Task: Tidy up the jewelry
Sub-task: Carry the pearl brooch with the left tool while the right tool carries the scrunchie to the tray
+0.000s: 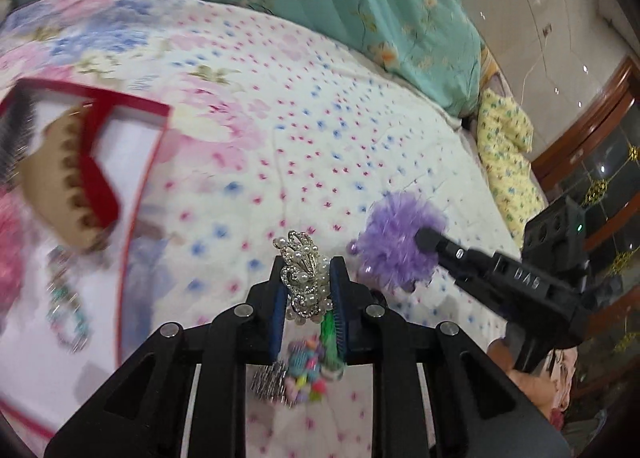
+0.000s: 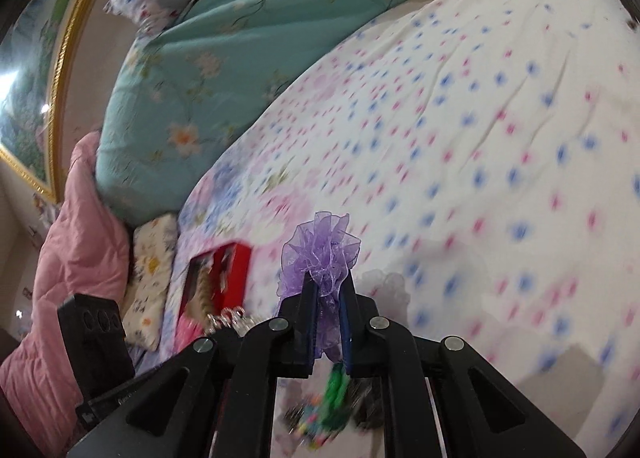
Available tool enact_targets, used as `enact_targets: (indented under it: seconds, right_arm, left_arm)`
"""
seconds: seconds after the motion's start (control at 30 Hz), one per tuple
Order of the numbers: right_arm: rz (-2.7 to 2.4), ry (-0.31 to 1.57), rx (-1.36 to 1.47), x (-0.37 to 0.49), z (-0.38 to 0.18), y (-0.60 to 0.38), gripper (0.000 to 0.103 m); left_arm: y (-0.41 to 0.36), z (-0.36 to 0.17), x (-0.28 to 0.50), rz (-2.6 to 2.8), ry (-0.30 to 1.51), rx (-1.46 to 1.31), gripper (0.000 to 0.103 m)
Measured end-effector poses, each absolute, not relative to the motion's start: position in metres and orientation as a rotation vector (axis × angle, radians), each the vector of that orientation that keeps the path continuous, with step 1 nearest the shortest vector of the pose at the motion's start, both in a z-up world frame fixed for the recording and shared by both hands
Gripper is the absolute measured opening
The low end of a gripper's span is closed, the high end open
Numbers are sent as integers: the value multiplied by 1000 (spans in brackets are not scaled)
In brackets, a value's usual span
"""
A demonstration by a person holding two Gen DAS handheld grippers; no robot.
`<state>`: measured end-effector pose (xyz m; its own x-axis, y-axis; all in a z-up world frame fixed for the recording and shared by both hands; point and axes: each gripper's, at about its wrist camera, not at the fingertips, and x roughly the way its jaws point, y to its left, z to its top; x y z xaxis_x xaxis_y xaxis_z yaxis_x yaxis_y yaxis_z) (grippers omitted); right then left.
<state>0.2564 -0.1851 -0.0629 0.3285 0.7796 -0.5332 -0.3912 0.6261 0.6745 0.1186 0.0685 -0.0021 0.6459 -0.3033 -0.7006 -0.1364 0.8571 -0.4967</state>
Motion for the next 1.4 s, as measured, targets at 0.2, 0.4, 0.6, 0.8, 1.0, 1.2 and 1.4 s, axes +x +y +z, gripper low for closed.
enact_targets:
  seconds: [0.2, 0.4, 0.6, 0.8, 1.0, 1.2, 1.4]
  right_arm:
    - [860, 967, 458, 216, -60, -176, 9]
    - [896, 982, 428, 188, -60, -163, 9]
    - [930, 982, 409, 168, -54, -151, 9]
    - [969, 984, 389, 153, -50, -132, 9]
    - [1006, 994, 367, 143, -50, -111, 9]
    - [1045, 1007, 344, 135, -50, -89, 9]
    - [1078, 1023, 322, 130, -52, -64, 9]
  left_arm:
    - [85, 11, 75, -68, 817, -579, 18]
    - [101, 14, 45, -39, 786, -611, 18]
    - [116, 14, 22, 2, 760, -629, 18]
    - [132, 16, 2, 44, 734, -642, 18]
    - [148, 14, -15, 85, 715, -656, 18]
    - [170, 10, -31, 131, 696, -688, 18]
    - [194, 6, -47, 185, 676, -718, 18]
